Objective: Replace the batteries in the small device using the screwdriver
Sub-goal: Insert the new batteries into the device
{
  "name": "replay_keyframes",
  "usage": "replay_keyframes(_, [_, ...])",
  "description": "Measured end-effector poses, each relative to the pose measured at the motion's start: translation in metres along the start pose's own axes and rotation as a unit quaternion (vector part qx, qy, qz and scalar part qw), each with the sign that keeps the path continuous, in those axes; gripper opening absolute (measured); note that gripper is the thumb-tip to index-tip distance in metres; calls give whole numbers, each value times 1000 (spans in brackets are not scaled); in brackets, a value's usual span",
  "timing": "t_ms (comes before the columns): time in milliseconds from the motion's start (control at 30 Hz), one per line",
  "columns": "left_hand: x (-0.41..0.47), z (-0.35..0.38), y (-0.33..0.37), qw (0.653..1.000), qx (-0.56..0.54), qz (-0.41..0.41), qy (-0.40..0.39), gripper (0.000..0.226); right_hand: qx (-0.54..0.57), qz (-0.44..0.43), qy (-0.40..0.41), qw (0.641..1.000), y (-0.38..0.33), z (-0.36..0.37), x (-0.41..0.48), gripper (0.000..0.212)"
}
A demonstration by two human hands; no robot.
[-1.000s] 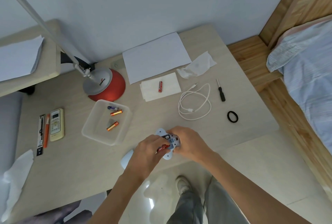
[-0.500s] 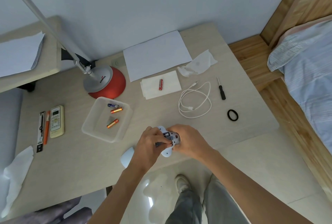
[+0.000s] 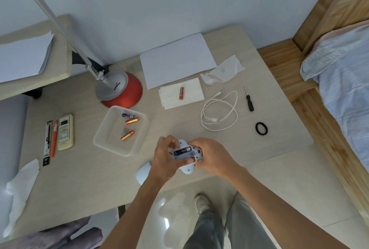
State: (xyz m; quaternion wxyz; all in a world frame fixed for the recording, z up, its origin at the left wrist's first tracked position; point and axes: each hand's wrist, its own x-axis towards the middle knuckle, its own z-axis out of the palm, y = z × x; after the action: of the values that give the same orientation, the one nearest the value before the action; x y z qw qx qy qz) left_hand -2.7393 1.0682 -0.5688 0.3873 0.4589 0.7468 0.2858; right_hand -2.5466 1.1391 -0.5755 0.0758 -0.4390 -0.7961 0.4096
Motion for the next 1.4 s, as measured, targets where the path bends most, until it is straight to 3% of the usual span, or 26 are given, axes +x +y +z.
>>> replay_keyframes(200, [3,0,-5,999,-39,-29,-20,72,-7,-4,0,1000,2,2,0,33])
replay_keyframes(400, [5,-1,-9,998,-49,-14,-24,75,-8,-6,-7,1000,3,3,3,40])
replay_keyframes(567, [-6,-6,-5,997,-70,8,-20,69,-7,1,-13,1000,1,1,3,34])
replay_keyframes(733, [-27,-11,-23,995,-52,57,-61,98,-15,-9,-13,1000,0,-3,1,34])
replay_keyframes(833, [-28,-5,-28,993,-97,44,-56,93,-6,-12,-9,1000,0,-3,1,32])
replay_keyframes(1167, [-22,14,-39,973,-223,10,-52,86,-23,1,-11,1000,-11,-5,-4,46])
replay_keyframes(1300, [-21,11,-37,960,-270,-27,-69,86,-90,18,-65,994,-21,-20,-1,47])
replay_keyframes(1400, [-20,11,-36,950,-303,-36,-74,85,-119,26,-124,985,-29,-46,8,69])
